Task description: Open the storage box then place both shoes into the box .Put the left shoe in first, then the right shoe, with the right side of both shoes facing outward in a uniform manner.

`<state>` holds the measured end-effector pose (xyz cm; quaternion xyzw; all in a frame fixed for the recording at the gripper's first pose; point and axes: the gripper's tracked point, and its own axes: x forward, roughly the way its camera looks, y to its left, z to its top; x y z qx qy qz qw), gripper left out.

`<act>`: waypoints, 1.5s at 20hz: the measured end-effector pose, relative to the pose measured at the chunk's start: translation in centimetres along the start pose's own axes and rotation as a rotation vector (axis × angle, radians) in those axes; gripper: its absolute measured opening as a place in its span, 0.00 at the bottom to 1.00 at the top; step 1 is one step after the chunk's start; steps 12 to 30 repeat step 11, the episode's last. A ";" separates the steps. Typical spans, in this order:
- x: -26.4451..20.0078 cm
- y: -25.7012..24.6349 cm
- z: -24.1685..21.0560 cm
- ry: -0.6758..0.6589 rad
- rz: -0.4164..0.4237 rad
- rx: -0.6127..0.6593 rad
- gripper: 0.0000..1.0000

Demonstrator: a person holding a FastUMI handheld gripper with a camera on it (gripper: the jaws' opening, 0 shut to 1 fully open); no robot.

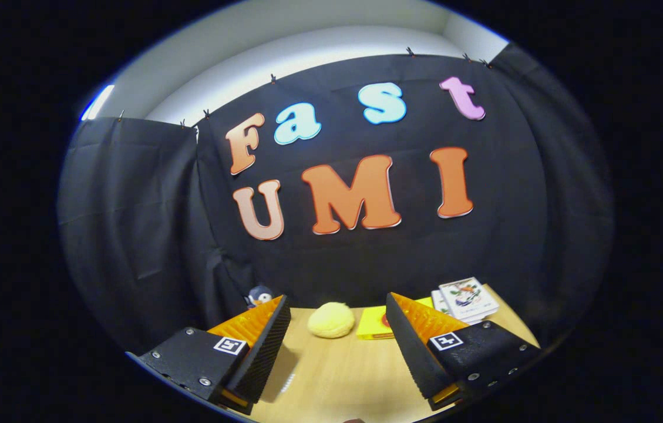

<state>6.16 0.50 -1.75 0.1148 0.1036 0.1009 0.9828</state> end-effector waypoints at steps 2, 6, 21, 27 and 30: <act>-1.5 -2.5 0.7 -0.043 -0.023 -0.018 0.98; -3.1 -7.0 1.5 -0.098 -0.096 -0.055 0.98; -4.4 -8.2 2.9 -0.156 -0.112 -0.068 0.98; -4.4 -8.2 2.9 -0.156 -0.112 -0.068 0.98; -4.4 -8.2 2.9 -0.156 -0.112 -0.068 0.98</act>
